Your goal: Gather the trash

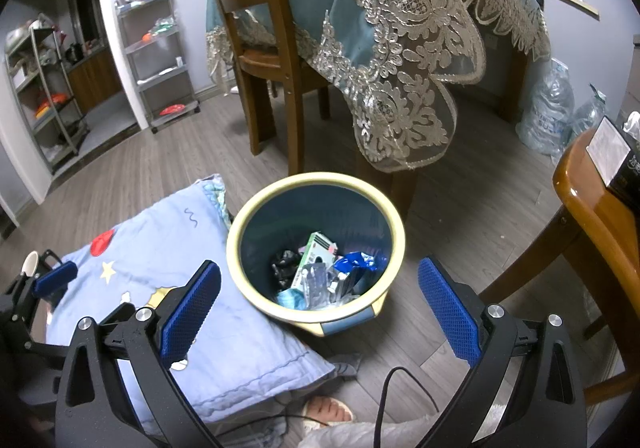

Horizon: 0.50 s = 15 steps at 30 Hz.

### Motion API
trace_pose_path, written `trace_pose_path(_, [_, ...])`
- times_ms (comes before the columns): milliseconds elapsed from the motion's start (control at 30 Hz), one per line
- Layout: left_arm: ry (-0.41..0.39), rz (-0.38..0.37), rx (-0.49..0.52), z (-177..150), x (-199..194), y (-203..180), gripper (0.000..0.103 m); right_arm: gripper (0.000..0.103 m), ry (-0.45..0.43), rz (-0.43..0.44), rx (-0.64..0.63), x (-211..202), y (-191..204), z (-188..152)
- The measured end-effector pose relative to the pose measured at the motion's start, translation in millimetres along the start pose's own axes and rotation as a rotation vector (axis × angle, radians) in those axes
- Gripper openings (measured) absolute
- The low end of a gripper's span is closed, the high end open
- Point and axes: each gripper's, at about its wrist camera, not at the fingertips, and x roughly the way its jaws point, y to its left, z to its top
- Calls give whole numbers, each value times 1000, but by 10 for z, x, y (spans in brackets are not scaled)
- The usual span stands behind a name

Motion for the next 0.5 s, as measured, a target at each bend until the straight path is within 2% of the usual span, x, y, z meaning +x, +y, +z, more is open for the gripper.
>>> trace_pose_path(233, [10,-13,-9,8,10,15,97,98,1,0,-2,0,2,8])
trace_pose_path(500, [44,18,-22,33,18,65,97,98,17,-8,15,34,-17,-19])
